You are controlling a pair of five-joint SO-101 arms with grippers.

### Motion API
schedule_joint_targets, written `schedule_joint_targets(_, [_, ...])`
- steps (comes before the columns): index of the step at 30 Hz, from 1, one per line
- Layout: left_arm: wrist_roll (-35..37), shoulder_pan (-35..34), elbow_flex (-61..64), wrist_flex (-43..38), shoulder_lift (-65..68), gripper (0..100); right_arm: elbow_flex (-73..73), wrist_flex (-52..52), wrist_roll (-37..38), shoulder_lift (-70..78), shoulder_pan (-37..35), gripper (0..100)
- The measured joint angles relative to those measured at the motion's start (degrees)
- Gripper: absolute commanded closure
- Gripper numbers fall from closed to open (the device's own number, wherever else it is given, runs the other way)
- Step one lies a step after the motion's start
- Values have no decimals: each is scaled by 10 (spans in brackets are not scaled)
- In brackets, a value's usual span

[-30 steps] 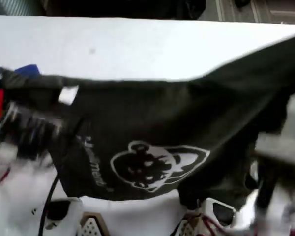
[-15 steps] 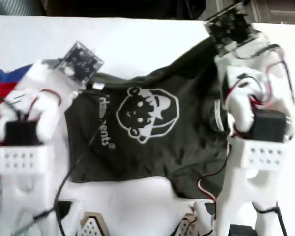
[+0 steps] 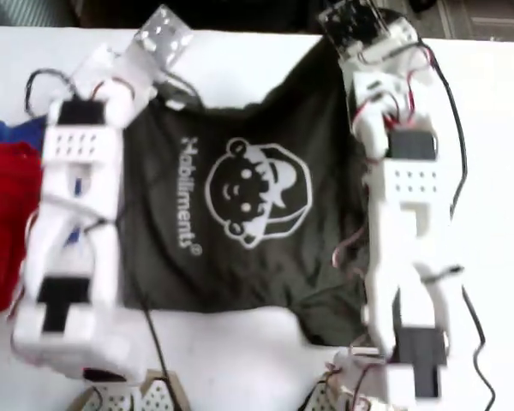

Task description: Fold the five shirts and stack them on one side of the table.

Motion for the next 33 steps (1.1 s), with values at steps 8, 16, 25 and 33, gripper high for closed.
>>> schedule_joint_targets(8, [-26, 0, -342, 138, 260, 980, -211, -3, 0, 201, 0, 980])
schedule_joint_targets(16, [-47, 0, -658, 354, 421, 979, -307, 98, 0, 278, 23, 980])
schedule_joint_targets(25, [-47, -9, -799, 541, 463, 979, -317, 344, 0, 274, 53, 980])
schedule_joint_targets(33, [-47, -11, -621, 545, 390, 979, -317, 557, 0, 235, 54, 980])
